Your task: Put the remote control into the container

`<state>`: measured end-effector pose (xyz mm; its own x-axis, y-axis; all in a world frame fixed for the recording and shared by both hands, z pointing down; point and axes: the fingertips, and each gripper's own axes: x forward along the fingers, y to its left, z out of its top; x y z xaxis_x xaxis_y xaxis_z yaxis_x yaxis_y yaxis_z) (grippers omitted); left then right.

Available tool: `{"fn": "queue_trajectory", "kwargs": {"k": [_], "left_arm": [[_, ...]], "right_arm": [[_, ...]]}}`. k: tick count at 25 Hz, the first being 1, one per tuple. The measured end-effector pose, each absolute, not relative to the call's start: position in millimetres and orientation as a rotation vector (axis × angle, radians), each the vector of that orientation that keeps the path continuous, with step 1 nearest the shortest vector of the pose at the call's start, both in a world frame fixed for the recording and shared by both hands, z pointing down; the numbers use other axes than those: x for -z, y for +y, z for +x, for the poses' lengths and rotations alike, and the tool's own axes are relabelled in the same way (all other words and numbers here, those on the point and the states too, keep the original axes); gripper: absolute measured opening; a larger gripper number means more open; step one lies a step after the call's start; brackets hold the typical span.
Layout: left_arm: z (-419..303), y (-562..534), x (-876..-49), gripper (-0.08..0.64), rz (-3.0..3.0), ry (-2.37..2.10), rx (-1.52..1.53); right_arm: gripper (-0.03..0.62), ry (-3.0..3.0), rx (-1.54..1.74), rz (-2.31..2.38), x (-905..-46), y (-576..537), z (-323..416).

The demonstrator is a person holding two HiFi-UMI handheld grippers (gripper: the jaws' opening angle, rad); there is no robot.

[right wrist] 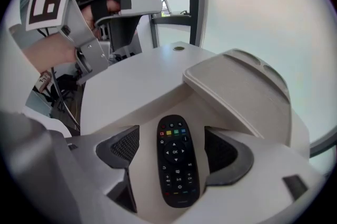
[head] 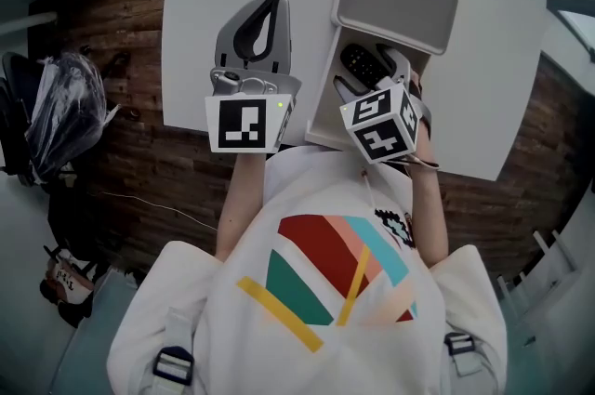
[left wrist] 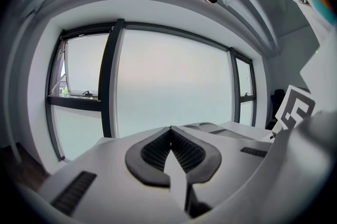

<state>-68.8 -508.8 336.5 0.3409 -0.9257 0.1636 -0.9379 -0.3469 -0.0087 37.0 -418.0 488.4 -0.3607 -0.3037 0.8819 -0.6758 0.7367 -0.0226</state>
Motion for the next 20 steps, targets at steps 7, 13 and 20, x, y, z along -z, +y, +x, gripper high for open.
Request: {"fn": "queue_trajectory", "kwargs": {"k": [7,13,20], "left_arm": [[-64,-505,-315,0.008,2.558,-1.734,-0.184],[-60,-506,-285,0.008,2.609,-1.756,-0.141],[-72,-505,-241,0.008,2.635,-1.870,-0.074]], "right_arm": [[0.504,-2.312,-0.468,0.839,-403,-438,11],[0.511,-2.778,-0.384,1.050,-279,-466,21],[0.227,-2.860,-0.282,1.480,-208,-477,99]]}}
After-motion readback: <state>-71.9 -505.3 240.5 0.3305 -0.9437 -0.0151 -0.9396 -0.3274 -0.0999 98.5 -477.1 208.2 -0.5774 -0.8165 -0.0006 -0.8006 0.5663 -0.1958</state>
